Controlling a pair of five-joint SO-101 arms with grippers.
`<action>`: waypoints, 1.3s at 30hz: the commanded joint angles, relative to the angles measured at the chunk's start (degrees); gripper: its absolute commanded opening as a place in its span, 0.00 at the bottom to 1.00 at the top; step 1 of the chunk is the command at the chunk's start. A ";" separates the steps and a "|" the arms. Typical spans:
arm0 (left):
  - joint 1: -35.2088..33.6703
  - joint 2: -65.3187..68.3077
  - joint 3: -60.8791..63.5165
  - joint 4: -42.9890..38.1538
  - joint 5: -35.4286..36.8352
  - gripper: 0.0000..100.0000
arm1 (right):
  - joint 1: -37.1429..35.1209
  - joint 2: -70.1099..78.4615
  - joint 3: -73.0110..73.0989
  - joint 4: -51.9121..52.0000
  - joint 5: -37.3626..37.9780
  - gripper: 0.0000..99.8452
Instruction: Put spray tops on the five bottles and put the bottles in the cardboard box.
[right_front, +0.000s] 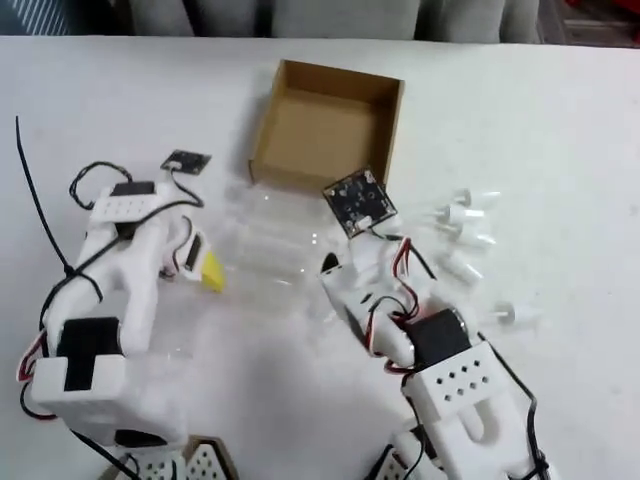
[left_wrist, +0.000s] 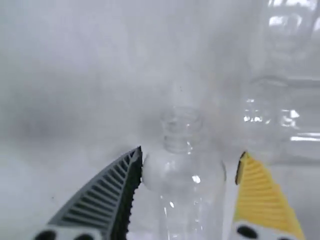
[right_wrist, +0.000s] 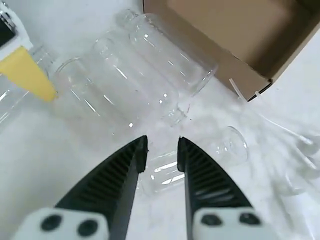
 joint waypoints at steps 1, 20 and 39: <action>0.84 -1.89 1.41 -3.08 -0.79 0.24 | -0.40 -0.75 -0.44 -1.01 0.44 0.07; 0.31 -5.58 0.18 -7.12 8.97 0.10 | -0.40 -0.75 -0.44 -1.01 0.44 0.07; -3.38 -6.02 0.79 -3.16 9.41 0.39 | -0.66 -0.75 -0.35 -1.01 0.44 0.07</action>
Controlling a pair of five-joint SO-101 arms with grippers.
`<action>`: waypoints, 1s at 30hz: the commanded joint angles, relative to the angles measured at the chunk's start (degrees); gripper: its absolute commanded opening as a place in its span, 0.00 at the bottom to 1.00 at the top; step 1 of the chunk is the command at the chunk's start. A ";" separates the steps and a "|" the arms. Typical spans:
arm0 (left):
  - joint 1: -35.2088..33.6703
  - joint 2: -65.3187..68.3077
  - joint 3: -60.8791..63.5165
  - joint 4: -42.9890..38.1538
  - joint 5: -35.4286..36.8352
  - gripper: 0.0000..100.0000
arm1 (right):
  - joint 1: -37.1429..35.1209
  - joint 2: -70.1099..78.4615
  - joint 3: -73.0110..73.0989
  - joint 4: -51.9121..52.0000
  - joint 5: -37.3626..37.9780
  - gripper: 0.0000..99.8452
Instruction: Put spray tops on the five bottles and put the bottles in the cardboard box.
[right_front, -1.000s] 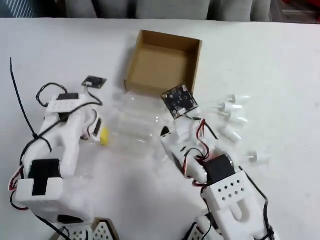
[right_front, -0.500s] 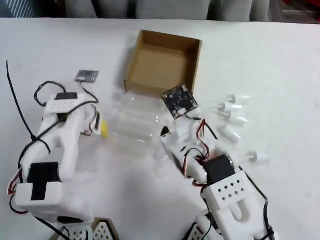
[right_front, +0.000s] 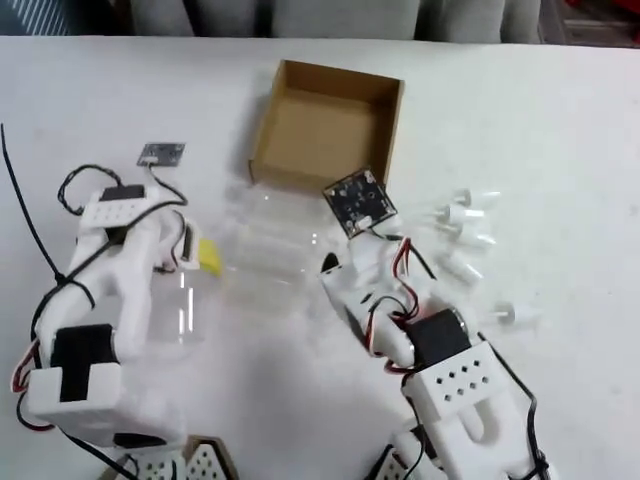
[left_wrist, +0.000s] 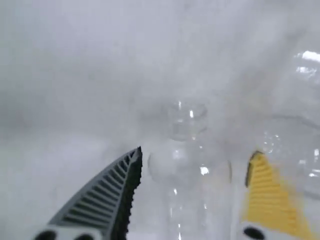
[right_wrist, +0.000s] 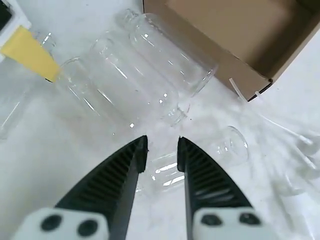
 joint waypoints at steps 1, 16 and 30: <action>-1.10 -3.65 -1.41 1.76 0.09 0.38 | -0.66 -0.75 -0.35 -0.92 0.44 0.07; 0.22 -3.56 1.32 -0.79 -2.29 0.30 | -0.75 -0.75 -0.35 -0.92 0.44 0.07; 3.74 -3.65 2.02 -2.64 -2.81 0.02 | -0.31 -0.75 -0.35 -0.92 0.44 0.07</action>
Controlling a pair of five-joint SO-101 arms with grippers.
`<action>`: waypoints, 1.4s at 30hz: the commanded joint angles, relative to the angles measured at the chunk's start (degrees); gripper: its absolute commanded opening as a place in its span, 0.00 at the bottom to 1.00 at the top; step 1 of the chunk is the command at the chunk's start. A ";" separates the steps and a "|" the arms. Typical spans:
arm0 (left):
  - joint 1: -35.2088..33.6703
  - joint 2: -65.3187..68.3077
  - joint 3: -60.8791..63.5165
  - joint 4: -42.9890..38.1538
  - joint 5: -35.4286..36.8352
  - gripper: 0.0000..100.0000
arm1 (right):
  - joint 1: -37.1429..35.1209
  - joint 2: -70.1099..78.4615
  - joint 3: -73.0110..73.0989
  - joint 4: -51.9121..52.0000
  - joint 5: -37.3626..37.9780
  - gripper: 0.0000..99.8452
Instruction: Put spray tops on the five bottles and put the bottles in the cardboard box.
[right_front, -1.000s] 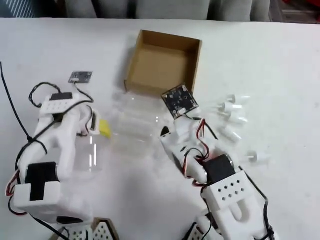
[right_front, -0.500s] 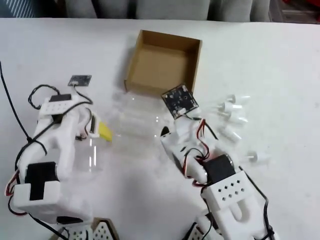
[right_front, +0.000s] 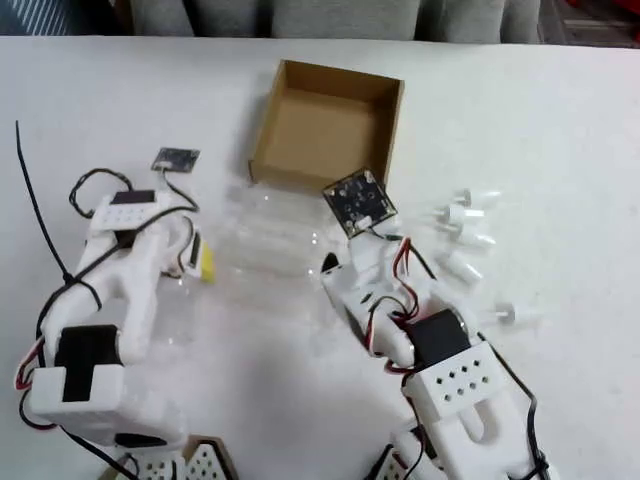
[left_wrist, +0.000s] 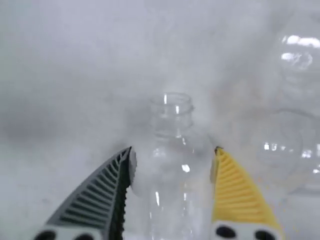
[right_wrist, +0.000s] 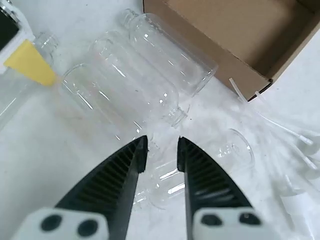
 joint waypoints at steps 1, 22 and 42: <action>1.36 -3.65 -0.35 -0.79 -0.53 0.02 | -0.22 -0.75 -0.53 -0.92 0.44 0.07; -5.58 -31.34 19.34 -14.51 -0.26 0.02 | 15.16 26.68 -30.42 7.25 -3.78 0.07; -5.58 -31.96 20.13 -15.12 -0.53 0.02 | 19.38 76.70 -71.74 7.43 -13.54 0.07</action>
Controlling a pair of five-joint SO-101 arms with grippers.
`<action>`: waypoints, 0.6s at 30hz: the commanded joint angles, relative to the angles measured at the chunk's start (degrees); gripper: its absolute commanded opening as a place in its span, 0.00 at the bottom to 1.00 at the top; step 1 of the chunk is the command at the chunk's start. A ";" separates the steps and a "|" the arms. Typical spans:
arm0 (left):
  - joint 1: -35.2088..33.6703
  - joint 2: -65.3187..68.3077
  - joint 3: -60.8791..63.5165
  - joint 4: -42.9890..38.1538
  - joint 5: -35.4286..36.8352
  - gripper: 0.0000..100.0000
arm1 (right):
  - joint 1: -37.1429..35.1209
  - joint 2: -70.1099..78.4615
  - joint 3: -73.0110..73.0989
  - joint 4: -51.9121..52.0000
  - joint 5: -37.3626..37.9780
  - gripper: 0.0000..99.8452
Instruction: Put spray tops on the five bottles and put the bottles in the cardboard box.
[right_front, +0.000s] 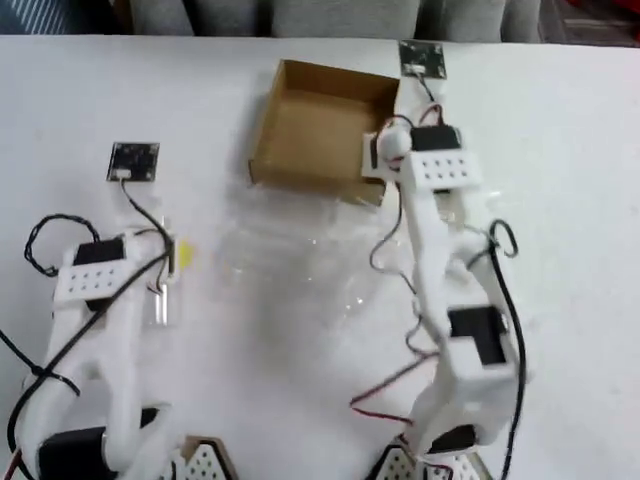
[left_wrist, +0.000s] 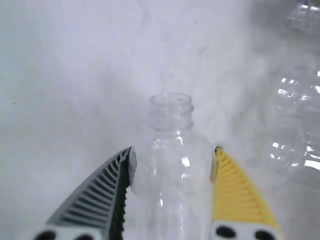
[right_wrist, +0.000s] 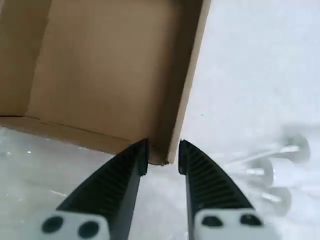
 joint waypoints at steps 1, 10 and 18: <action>-0.57 -2.77 -0.35 -1.49 -0.53 0.02 | 1.19 6.02 -9.76 0.40 -0.62 0.07; -0.57 -2.77 -0.35 -1.49 -0.53 0.02 | 3.38 18.77 -24.79 1.27 -0.62 0.07; -0.57 -2.77 -0.35 -1.49 -0.53 0.02 | 3.12 28.44 -35.78 1.71 -0.35 0.10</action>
